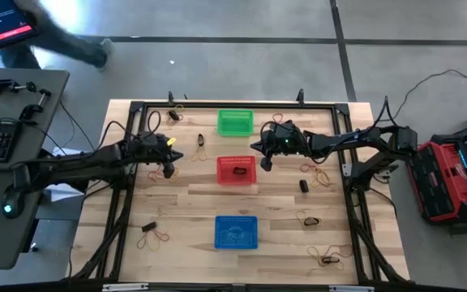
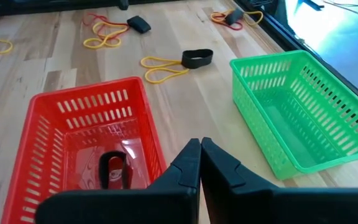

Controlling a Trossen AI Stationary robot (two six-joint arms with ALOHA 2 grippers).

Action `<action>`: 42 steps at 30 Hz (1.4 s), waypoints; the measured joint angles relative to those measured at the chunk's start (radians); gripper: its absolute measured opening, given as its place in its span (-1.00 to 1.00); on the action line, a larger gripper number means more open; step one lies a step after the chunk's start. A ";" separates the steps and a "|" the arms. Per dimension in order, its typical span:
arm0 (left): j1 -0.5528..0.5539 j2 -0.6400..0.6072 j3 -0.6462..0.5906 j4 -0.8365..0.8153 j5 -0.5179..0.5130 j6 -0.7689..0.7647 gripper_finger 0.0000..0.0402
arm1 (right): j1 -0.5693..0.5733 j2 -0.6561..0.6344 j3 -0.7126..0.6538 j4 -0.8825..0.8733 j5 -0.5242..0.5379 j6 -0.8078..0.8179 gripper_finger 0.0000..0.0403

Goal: Sort rubber bands into baskets
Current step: Put the black rubber band into the red bin

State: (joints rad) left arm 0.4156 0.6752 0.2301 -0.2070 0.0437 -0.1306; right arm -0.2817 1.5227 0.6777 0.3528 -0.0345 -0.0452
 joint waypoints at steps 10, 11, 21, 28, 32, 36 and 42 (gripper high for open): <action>0.000 0.143 0.129 -0.093 -0.004 -0.022 -0.94 | 0.001 0.000 0.000 -0.029 -0.003 0.001 -1.00; 0.000 0.162 0.138 -0.091 -0.004 -0.018 -0.91 | 0.001 0.000 0.000 -0.030 -0.004 -0.001 -1.00; 0.000 0.400 0.217 -0.081 0.009 -0.016 -0.69 | 0.001 0.000 0.000 -0.037 -0.004 -0.032 -1.00; 0.000 0.508 0.268 -0.024 -0.067 0.004 -0.51 | 0.003 0.000 0.000 -0.051 -0.004 -0.005 -1.00; -0.004 0.555 0.284 0.033 -0.071 0.020 -0.40 | 0.015 0.000 0.000 -0.068 -0.003 -0.005 -1.00; -0.012 0.609 0.283 0.048 -0.077 -0.009 -0.28 | 0.033 0.000 0.000 -0.076 -0.003 0.003 -1.00; -0.023 0.684 0.283 0.073 -0.148 -0.015 -0.15 | 0.061 0.000 0.000 -0.078 0.001 0.003 -1.00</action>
State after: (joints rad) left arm 0.3923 1.3591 0.5131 -0.1338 -0.1040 -0.1459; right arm -0.2208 1.5227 0.6781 0.2752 -0.0333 -0.0422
